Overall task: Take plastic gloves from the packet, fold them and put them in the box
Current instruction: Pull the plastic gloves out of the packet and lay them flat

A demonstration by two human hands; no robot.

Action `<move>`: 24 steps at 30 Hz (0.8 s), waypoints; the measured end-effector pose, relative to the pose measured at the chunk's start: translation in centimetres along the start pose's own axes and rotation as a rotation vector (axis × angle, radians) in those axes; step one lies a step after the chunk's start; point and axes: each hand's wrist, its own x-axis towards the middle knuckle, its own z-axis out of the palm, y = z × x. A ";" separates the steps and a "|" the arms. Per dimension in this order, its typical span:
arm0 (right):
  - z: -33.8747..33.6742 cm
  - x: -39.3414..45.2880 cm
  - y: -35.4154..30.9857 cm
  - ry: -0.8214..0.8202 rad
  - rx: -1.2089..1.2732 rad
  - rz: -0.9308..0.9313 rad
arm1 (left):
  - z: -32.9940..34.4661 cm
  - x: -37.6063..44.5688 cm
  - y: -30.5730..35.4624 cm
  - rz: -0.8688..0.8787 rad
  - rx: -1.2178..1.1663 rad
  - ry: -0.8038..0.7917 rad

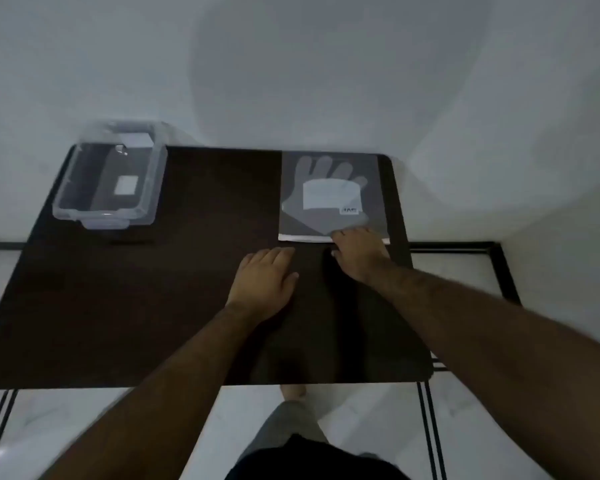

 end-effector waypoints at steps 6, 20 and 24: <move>1.7 2.9 0.8 -0.083 0.014 0.005 | 3.5 2.6 0.3 -0.037 -0.088 -0.118; 2.1 6.0 4.4 -0.140 0.105 -0.199 | 6.0 6.5 1.8 -0.063 -0.099 -0.104; 2.1 6.6 4.9 -0.163 0.142 -0.229 | 6.6 7.5 2.5 -0.034 -0.052 -0.109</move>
